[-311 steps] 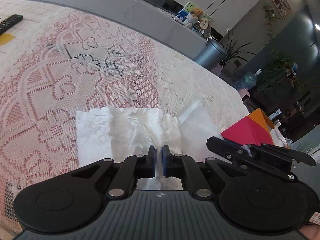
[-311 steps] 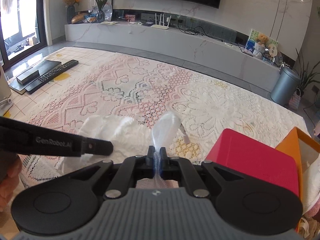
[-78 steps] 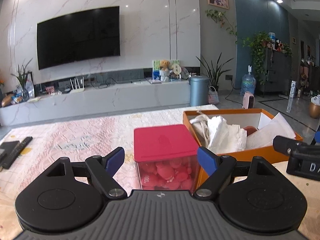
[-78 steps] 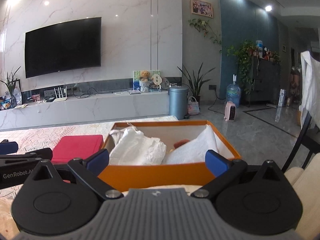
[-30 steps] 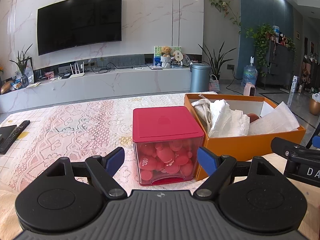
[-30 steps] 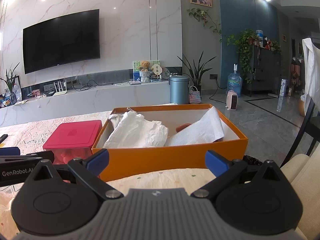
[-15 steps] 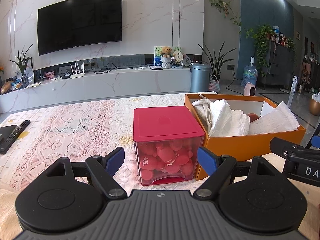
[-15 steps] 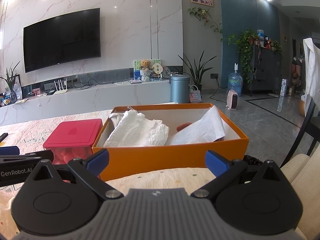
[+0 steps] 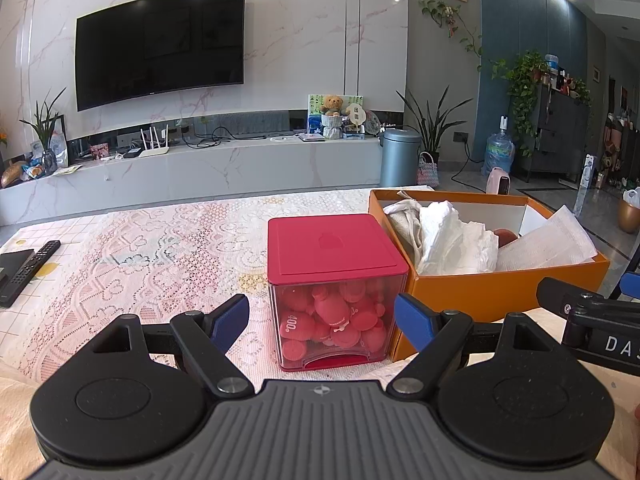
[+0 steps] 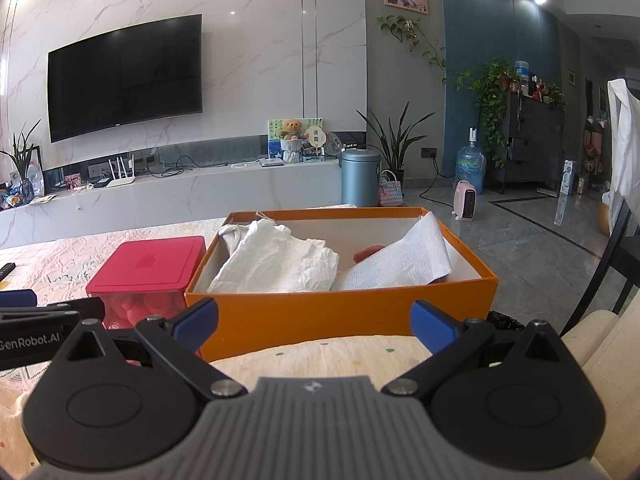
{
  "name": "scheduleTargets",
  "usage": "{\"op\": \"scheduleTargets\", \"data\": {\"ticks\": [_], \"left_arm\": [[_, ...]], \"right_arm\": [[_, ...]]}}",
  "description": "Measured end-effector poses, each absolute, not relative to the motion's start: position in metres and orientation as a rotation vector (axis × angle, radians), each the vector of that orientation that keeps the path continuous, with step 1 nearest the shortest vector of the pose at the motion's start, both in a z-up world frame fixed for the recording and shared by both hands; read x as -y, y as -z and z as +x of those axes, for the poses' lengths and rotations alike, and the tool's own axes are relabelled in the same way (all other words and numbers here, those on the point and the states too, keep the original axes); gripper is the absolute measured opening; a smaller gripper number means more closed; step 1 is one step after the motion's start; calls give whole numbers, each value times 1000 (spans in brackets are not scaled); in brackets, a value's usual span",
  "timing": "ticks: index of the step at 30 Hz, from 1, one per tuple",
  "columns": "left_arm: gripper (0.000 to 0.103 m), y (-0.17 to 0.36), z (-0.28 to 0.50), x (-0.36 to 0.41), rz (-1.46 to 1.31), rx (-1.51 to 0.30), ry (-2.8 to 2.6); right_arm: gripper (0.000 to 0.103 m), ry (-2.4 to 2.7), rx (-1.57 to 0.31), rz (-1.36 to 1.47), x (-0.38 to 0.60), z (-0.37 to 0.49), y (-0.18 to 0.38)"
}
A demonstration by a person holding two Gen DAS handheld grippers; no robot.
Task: Organize soft objects
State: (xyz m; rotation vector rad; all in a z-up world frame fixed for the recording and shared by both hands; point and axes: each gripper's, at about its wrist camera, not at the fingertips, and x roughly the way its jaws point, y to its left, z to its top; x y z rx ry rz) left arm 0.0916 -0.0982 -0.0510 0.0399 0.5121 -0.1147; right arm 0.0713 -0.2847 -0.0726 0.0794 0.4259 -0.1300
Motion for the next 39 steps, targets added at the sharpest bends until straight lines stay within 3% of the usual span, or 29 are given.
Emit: {"op": "scheduleTargets", "data": {"ticks": [39], "left_arm": [[97, 49, 89, 99, 42, -510, 112]], "right_arm": [[100, 123, -438, 76, 288, 72, 75]]}}
